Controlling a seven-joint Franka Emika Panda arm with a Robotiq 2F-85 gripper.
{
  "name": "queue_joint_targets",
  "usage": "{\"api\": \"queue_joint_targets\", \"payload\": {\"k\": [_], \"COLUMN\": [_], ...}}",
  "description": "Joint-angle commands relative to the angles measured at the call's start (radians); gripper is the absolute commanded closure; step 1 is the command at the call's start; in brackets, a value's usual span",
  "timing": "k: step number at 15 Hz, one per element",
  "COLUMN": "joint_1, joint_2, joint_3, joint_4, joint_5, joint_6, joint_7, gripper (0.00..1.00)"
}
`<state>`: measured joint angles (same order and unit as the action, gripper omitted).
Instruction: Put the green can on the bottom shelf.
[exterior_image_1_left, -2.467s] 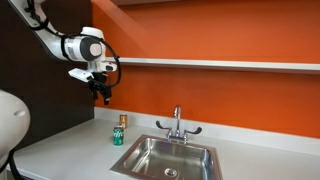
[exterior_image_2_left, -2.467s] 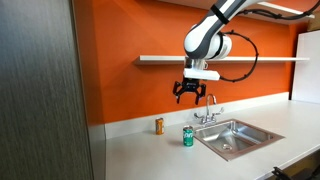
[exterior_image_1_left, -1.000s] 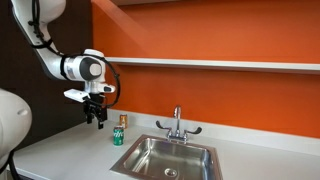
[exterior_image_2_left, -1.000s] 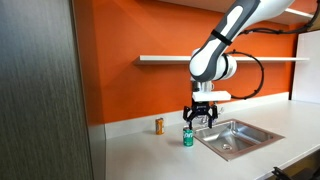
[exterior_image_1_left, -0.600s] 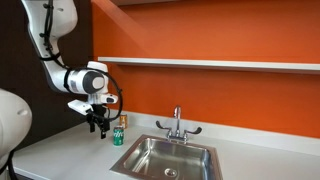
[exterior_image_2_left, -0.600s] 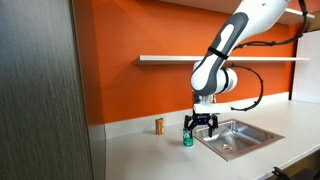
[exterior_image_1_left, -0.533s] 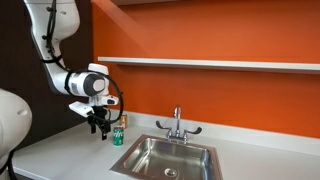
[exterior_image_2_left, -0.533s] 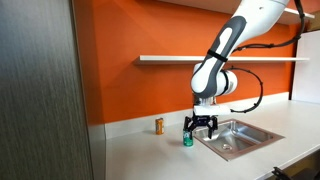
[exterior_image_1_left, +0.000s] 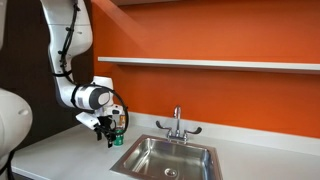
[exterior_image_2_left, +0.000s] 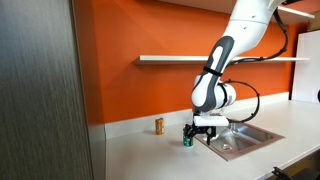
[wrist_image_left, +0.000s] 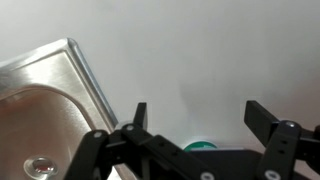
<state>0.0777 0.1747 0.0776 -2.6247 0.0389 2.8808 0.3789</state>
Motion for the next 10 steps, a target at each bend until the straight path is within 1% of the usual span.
{"api": "queue_joint_targets", "payload": {"k": [1, 2, 5, 10], "joint_1": [0.031, 0.033, 0.074, 0.166], "joint_2": [0.048, 0.059, 0.081, 0.115], "joint_3": [-0.033, -0.032, -0.077, -0.177], "joint_4": [0.024, 0.027, 0.029, 0.033], "joint_5": [-0.009, 0.001, -0.014, -0.003], "joint_6": [0.084, 0.106, 0.177, 0.292], "joint_7": [-0.017, -0.024, -0.004, -0.011], "gripper": [0.0, 0.0, 0.0, 0.0]}}
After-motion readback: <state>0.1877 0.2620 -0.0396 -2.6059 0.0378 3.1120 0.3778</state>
